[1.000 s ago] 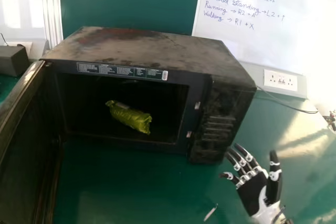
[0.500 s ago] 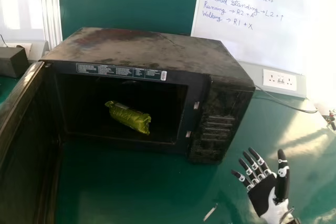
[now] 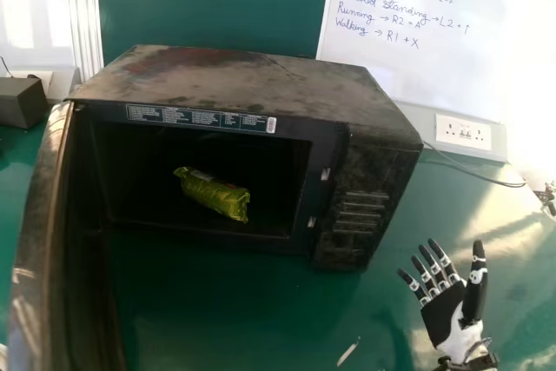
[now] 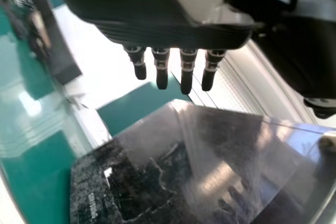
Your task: Put biscuit inside oven
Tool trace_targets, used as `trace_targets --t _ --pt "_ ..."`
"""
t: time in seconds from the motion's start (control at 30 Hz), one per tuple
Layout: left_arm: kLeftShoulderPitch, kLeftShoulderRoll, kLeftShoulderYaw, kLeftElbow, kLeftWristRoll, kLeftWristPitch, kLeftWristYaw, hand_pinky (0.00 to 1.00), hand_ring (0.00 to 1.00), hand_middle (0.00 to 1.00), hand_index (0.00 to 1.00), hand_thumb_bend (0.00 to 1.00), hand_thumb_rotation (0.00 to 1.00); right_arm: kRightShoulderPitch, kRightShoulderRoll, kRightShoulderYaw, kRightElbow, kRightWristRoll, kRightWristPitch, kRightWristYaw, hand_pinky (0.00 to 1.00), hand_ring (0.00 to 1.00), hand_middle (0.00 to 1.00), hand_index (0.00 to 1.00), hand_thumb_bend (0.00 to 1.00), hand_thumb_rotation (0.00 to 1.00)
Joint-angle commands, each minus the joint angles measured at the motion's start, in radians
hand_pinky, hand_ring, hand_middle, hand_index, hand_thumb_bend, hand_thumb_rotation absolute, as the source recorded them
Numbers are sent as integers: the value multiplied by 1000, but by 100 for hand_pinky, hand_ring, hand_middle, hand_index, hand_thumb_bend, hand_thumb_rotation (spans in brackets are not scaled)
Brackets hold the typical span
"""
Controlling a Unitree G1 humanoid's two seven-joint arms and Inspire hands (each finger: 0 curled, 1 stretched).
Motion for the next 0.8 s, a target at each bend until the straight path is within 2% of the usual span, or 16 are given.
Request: trace_targets --t 0.0,0.17,0.3,0.47,0.77 --pt "3 23 -6 13 13 -41 4 100 100 100 100 85 89 -15 15 -17 16 -4 6 -13 75 95 99 96 90 79" --pt "-1 46 -4 0 59 -92 12 100 100 100 100 88 88 -28 30 -14 27 -21 -5 -18 79 96 100 95 83 76" --pt "-6 41 20 -35 124 -117 37 100 100 100 100 88 88 -32 40 -10 22 -40 -8 -17 84 96 100 91 76 79" --pt "23 63 7 -100 156 -81 55 100 100 100 100 88 87 -34 57 -9 24 -54 -11 -13 86 96 97 88 75 78" --pt "34 173 19 -150 164 -10 50 100 100 100 100 89 86 -27 85 -1 6 -76 -12 -17 89 97 98 89 74 79"
